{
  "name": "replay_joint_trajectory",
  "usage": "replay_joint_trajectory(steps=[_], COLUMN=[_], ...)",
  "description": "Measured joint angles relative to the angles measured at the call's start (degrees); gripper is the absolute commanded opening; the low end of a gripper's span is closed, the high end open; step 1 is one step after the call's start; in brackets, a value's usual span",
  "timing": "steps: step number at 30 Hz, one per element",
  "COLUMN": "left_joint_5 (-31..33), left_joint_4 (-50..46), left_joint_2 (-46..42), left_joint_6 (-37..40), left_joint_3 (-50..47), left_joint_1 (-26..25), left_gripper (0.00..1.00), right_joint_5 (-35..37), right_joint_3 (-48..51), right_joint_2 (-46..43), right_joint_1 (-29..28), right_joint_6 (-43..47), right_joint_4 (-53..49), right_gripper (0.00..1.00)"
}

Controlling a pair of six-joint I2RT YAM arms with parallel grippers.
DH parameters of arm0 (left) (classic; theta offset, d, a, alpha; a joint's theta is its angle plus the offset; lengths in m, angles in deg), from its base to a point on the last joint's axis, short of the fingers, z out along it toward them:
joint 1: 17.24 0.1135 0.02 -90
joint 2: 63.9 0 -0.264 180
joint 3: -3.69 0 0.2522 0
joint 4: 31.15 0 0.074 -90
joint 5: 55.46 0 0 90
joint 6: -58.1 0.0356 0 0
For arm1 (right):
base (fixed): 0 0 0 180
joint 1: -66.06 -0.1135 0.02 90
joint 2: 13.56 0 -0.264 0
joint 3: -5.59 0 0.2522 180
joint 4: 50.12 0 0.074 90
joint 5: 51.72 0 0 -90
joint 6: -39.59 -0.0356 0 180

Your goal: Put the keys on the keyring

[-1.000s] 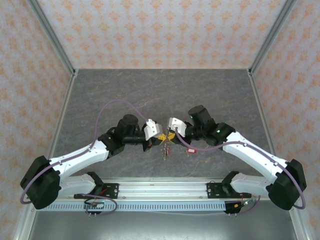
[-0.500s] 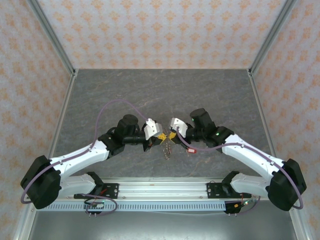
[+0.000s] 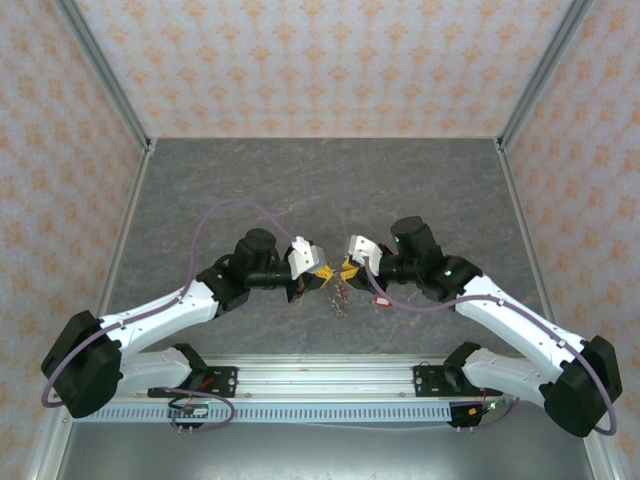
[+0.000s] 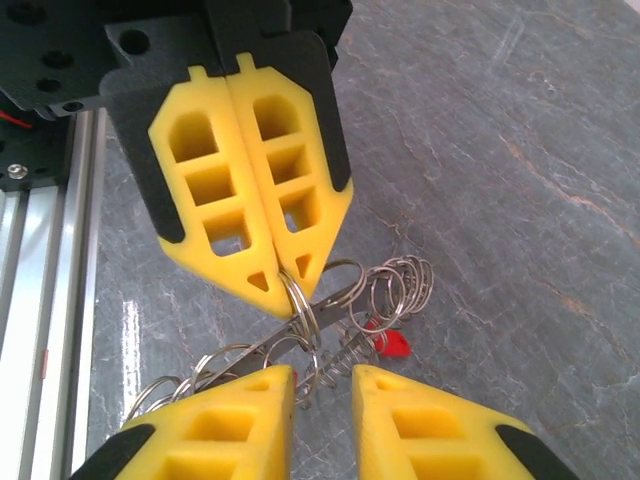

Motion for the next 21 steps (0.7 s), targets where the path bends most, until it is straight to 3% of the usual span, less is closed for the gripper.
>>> replay_joint_trajectory(steps=[14,21], left_joint_5=[-0.2,-0.5], left_joint_4=[0.0,0.0], left_joint_2=[0.0,0.0], left_joint_6=[0.0,0.0], left_joint_3=[0.0,0.0], left_joint_1=[0.0,0.0], left_gripper=[0.0,0.0], right_joint_5=[-2.4,-3.4], right_joint_3=[-1.5,-1.9], right_joint_2=[3.9,5.0], right_joint_1=[0.0,0.0], right_joint_6=[1.0,1.0], right_joint_4=[0.1,0.1], right_gripper=[0.18,0.08])
